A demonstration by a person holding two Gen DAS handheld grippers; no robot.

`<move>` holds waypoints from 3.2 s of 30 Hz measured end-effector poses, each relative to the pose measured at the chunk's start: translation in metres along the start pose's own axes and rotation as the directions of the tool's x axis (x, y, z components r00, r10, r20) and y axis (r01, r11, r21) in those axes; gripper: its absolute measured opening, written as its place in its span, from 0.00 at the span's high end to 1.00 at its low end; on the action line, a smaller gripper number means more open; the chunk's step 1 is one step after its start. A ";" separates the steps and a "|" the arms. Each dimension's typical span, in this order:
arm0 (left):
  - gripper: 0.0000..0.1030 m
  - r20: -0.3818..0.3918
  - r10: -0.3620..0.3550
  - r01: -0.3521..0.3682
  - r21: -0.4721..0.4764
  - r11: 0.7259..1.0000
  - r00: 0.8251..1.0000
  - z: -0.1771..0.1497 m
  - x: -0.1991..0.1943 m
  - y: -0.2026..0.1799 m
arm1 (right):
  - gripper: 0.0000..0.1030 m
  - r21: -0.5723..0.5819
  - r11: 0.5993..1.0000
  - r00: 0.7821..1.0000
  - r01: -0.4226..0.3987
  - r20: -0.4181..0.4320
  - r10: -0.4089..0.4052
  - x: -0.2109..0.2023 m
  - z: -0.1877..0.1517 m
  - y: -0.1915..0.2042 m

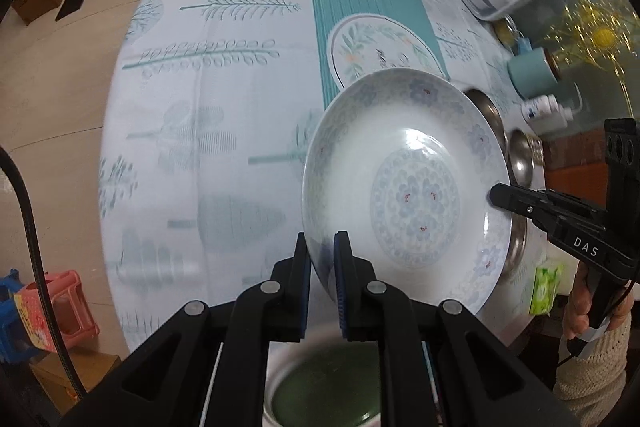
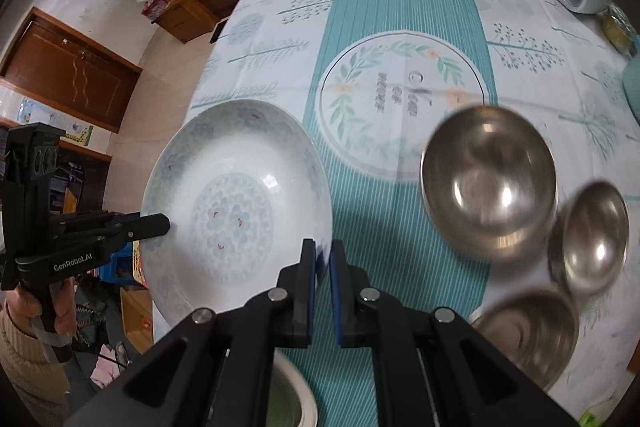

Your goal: Organize plates and bowls

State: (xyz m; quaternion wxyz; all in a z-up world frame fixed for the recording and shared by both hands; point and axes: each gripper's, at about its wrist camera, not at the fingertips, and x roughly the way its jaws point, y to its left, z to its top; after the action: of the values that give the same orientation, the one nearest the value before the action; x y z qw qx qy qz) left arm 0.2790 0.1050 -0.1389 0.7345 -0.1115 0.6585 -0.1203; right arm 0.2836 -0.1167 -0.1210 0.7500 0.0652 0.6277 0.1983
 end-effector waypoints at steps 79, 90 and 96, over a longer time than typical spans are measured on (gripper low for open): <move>0.28 0.030 0.160 -0.161 0.043 0.986 0.987 -0.242 0.050 0.025 | 0.91 -0.103 0.990 0.989 0.101 -0.095 -0.110 0.068 -0.240 0.054; 0.28 0.083 0.194 -0.199 0.054 0.979 0.977 -0.232 0.035 0.014 | 0.84 -0.119 0.985 0.988 0.127 -0.068 -0.136 0.059 -0.241 0.059; 0.28 0.100 0.171 -0.176 0.047 0.983 0.980 -0.242 0.026 0.005 | 0.73 -0.121 0.986 0.993 0.113 -0.034 -0.117 0.044 -0.245 0.056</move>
State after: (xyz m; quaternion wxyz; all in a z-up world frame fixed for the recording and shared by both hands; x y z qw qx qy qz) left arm 0.0415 0.1001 -0.1906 0.7756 -0.0386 0.6263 -0.0686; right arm 0.0399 -0.0858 -0.1917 0.7497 -0.0199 0.6327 0.1930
